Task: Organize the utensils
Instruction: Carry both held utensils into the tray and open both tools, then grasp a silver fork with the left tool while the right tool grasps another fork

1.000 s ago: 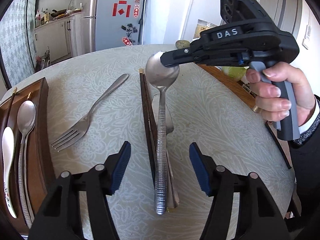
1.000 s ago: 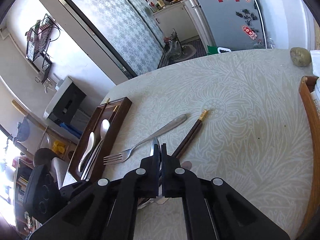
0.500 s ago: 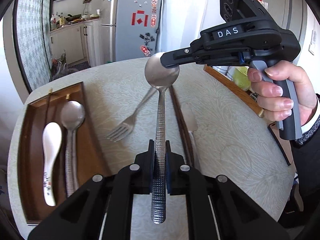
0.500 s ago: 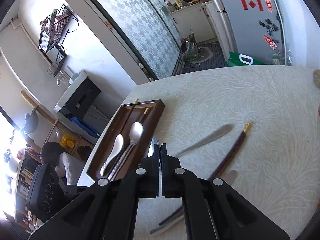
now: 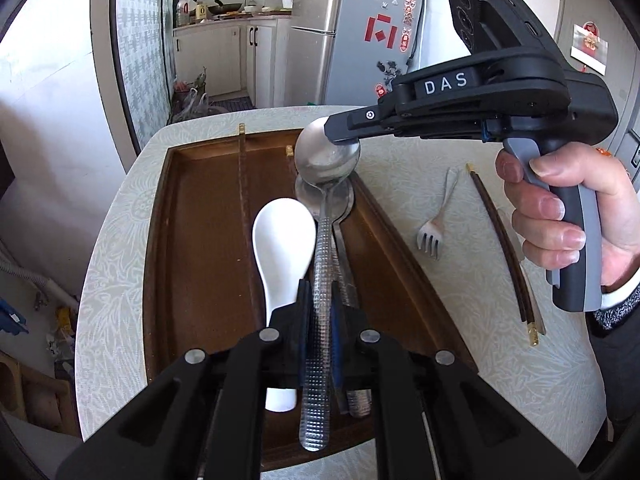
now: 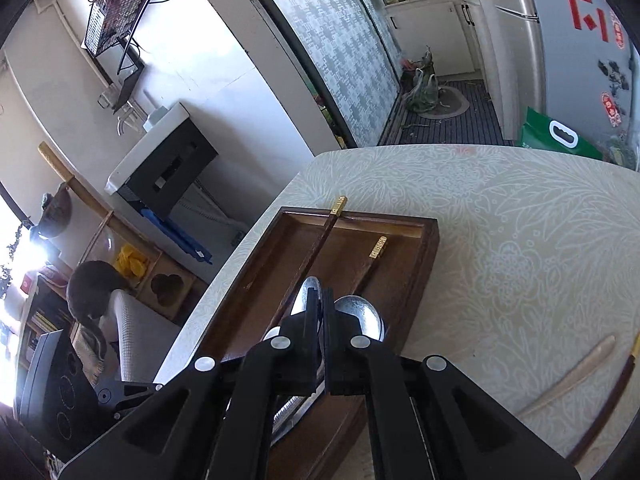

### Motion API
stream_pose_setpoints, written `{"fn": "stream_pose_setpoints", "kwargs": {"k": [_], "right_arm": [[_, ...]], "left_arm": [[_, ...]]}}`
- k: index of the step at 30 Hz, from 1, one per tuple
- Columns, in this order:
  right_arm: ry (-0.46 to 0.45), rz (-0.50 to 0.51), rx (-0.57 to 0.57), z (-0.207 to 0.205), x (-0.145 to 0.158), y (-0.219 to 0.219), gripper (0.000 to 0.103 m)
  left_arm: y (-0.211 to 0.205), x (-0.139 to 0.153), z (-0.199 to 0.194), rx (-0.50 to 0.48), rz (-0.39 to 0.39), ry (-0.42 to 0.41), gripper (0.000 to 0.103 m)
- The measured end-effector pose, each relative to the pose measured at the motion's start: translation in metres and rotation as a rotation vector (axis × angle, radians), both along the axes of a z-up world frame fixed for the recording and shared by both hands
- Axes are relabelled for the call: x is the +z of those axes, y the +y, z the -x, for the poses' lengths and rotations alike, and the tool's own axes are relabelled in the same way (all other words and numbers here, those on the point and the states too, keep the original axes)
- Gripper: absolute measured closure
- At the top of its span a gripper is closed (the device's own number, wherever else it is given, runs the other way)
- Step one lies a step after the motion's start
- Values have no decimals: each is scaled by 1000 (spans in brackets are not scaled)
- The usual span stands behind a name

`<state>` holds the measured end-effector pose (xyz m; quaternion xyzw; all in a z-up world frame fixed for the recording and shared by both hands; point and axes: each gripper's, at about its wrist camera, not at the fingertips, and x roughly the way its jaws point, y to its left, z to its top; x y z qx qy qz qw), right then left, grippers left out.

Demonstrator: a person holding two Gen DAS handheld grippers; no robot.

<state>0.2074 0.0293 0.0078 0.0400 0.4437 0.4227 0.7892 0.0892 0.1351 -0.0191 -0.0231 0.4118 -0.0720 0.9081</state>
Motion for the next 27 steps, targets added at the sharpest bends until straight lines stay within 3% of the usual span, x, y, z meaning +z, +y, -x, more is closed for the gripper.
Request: {"fn": "stream_pose_setpoints", "kwargs": {"k": [5, 7, 8, 9, 10, 11, 12, 18, 27], "right_arm": [[18, 32, 10, -4, -14, 11, 96], [30, 23, 16, -4, -14, 7, 73], [27, 10, 10, -2, -11, 2, 52], [21, -5, 7, 0, -7, -5, 43], [12, -23, 5, 2, -1, -13, 42], [-1, -32, 2, 4, 5, -23, 42], [-16, -34, -7, 5, 11, -32, 40], [-40, -42, -124, 6, 26, -103, 38], [7, -54, -189, 1, 0, -162, 38]], "left_arm": [[-1, -10, -4, 1, -14, 16, 93], [-3, -9, 0, 1, -33, 10, 93], [-3, -7, -1, 1, -45, 1, 92], [-5, -4, 1, -4, -51, -18, 88], [-7, 0, 4, -17, -46, -36, 81], [-9, 3, 7, -28, -39, -47, 65], [-13, 7, 9, -43, -30, -62, 56], [-59, 16, 6, -153, -31, -92, 50], [-123, 1, -29, -279, -143, -49, 50]]}}
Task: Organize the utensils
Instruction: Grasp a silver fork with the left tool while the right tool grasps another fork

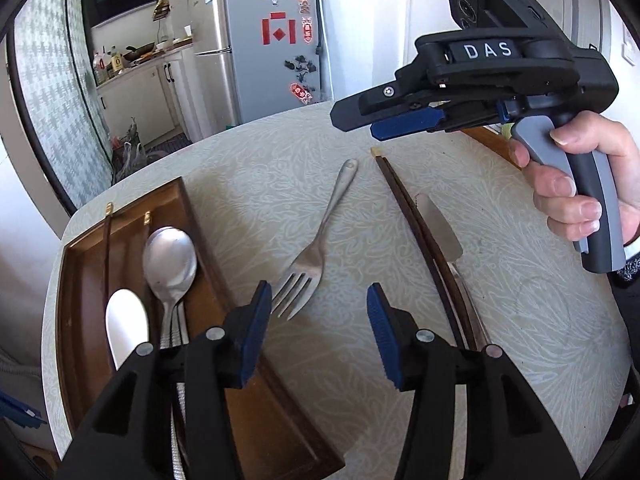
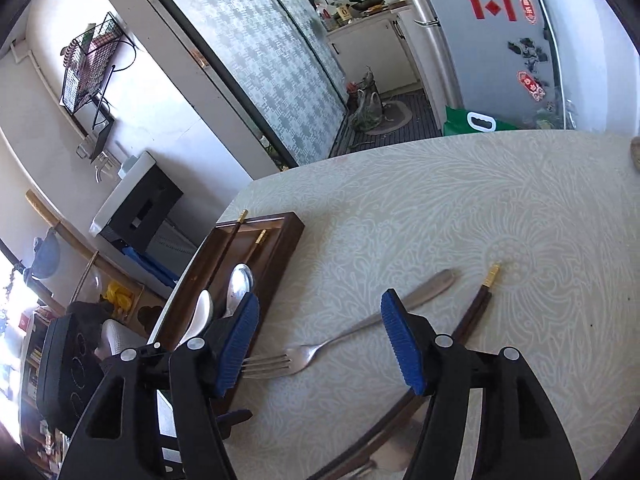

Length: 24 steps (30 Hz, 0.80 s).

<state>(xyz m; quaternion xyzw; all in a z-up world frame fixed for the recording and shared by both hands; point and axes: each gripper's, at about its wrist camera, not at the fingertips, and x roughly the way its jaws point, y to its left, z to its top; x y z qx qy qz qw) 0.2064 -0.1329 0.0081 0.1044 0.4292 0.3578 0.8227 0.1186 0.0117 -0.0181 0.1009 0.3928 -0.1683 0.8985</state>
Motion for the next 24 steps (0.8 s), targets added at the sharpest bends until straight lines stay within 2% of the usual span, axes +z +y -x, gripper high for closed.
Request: {"fn": "stream_pose_setpoints", "kwargs": {"k": [7, 13, 15, 17, 18, 24], "right_arm": [[23, -10, -14, -4, -13, -16, 38], [55, 0, -28, -9, -27, -23, 38], [99, -24, -39, -13, -36, -25, 38], [142, -55, -43, -17, -43, -25, 39], [156, -54, -42, -17, -46, -22, 42], [217, -49, -35, -9, -55, -12, 45]], "left_arm": [[-7, -21, -31, 40, -72, 83, 49], [-3, -28, -39, 55, -46, 136, 49], [-6, -27, -38, 54, -60, 131, 61], [-8, -28, -37, 47, -37, 142, 70], [-8, -28, -35, 45, -29, 145, 71], [-15, -28, -24, 25, -12, 152, 75]]}}
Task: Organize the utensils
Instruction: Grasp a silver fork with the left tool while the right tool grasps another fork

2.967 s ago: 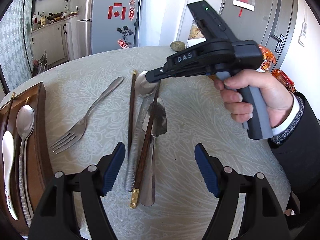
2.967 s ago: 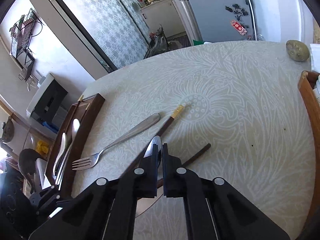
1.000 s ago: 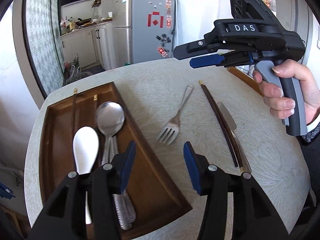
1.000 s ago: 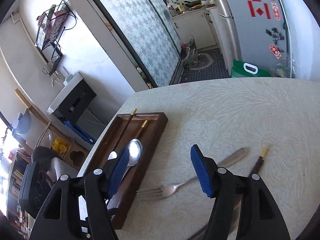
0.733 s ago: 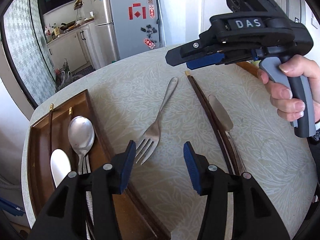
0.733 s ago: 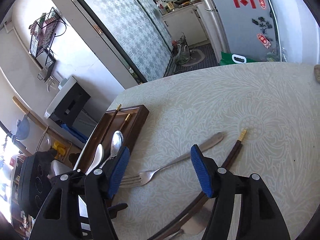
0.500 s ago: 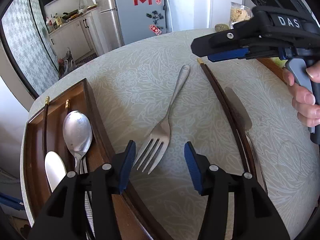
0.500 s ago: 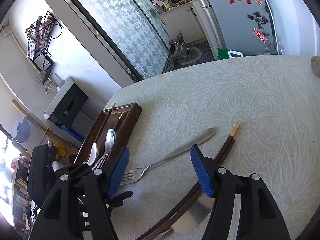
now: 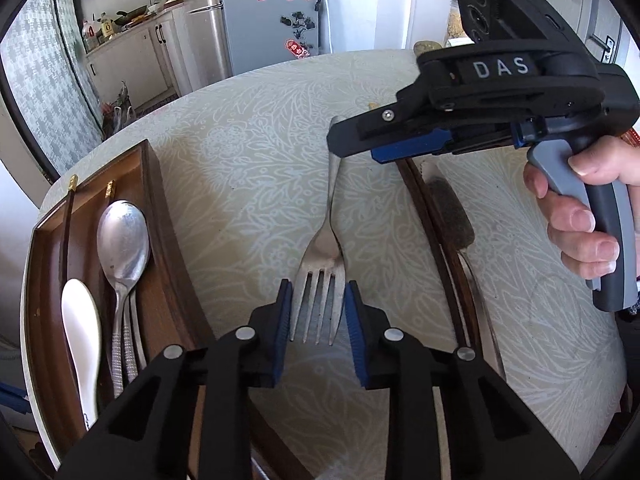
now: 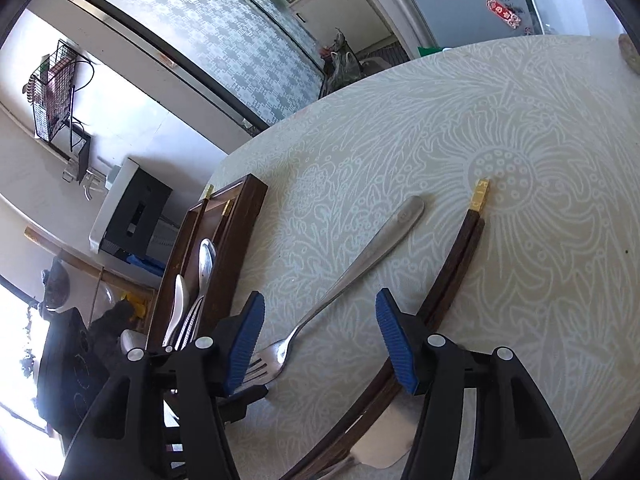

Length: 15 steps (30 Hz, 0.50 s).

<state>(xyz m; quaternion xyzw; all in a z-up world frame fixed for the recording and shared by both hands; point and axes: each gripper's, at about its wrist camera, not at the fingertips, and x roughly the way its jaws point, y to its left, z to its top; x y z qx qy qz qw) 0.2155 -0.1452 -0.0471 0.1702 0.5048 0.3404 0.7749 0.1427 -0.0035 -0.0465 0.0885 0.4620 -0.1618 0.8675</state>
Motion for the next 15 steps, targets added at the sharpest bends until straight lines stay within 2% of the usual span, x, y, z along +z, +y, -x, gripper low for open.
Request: {"fn": "stream_pose_setpoints", "kwargs": {"k": [8, 13, 15], "right_arm": [[24, 5, -4, 13, -4, -4, 46], [30, 4, -12, 14, -4, -6, 46], [22, 26, -11, 17, -4, -3, 54]], "left_arm": [[-24, -1, 22, -19, -80, -74, 75], [-28, -4, 27, -31, -27, -67, 75], [-27, -4, 26, -29, 13, -58, 75]]}}
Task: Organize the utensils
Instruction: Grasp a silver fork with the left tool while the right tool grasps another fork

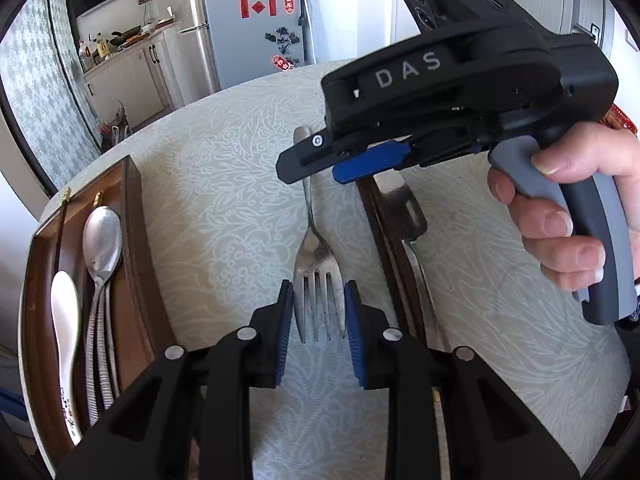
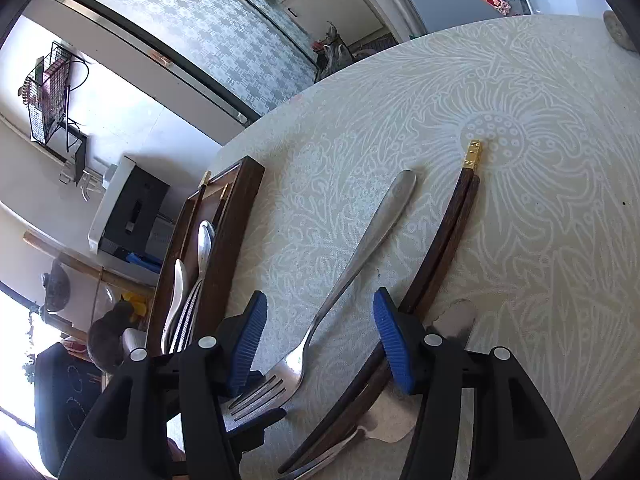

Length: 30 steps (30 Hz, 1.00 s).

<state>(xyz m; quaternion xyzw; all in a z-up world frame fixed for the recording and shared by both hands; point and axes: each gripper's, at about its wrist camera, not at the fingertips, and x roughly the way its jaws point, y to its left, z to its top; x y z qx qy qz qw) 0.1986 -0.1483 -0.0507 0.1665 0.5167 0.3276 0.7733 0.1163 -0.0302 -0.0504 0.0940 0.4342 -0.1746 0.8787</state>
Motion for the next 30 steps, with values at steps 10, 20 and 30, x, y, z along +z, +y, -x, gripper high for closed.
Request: {"fn": "stream_pose_setpoints", "kwargs": {"k": [10, 20, 30], "right_arm": [[-85, 257, -13, 6, 5, 18, 87], [-122, 369, -59, 12, 8, 34, 87], [-54, 132, -125, 9, -1, 3, 95]], "left_arm": [[-4, -1, -5, -3, 114, 45, 75], [-21, -3, 4, -31, 99, 20, 76], [-13, -5, 7, -24, 134, 20, 82]]}}
